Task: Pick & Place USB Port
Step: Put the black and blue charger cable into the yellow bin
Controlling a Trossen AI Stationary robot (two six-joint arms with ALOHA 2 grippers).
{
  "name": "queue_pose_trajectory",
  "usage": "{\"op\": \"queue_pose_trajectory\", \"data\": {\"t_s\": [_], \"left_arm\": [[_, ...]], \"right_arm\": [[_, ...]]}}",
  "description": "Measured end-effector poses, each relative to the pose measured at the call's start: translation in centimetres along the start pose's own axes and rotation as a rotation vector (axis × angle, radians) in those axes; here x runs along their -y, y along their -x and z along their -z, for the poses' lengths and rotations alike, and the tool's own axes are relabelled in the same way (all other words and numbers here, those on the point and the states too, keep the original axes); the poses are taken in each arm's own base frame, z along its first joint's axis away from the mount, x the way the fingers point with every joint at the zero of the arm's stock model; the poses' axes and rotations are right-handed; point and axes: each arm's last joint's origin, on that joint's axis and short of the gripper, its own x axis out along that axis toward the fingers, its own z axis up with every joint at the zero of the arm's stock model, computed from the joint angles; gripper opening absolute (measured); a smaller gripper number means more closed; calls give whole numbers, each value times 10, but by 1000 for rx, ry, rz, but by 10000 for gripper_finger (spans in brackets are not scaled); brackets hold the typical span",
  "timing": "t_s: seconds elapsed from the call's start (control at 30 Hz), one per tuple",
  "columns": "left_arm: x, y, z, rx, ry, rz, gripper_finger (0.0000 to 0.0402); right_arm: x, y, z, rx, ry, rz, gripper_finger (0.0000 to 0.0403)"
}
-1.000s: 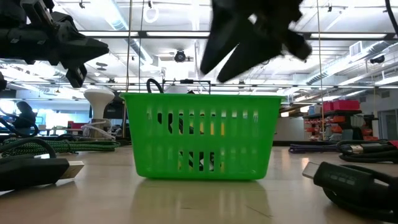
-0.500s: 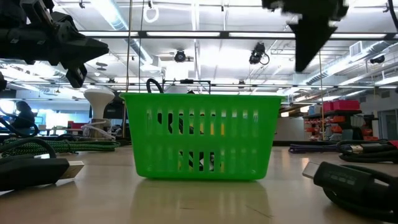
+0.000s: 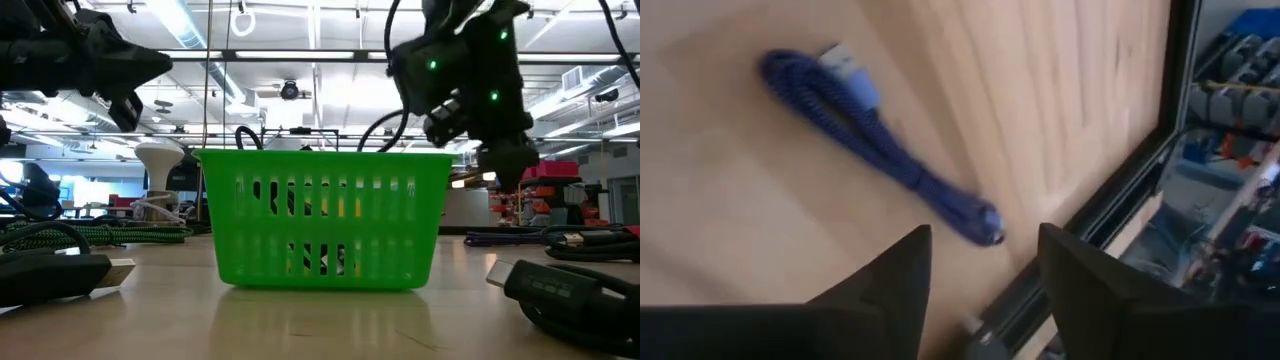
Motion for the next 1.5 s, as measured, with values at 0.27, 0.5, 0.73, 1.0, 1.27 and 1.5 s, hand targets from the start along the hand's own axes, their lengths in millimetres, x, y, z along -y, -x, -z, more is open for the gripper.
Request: {"op": "queue_pose_trajectory", "data": {"t_s": [0.27, 0.5, 0.73, 1.0, 1.27, 1.5], "left_arm": [[1, 0, -2, 19, -30, 1, 39], [0, 0, -3, 34, -52, -15, 39], [-1, 0, -3, 57, -72, -66, 39], [-1, 0, -6, 73, -88, -83, 39], [0, 0, -7, 74, -85, -69, 39], [1, 0, -8, 76, -85, -68, 39]], "right_arm": [[23, -20, -16, 173, -40, -99, 190], [56, -35, -3, 318, -65, -257, 189], [72, -47, 26, 360, -45, -350, 190], [63, -64, 34, 380, -7, -442, 190], [57, -71, 37, 368, 24, -502, 190], [55, -70, 36, 376, 23, -552, 190]]}}
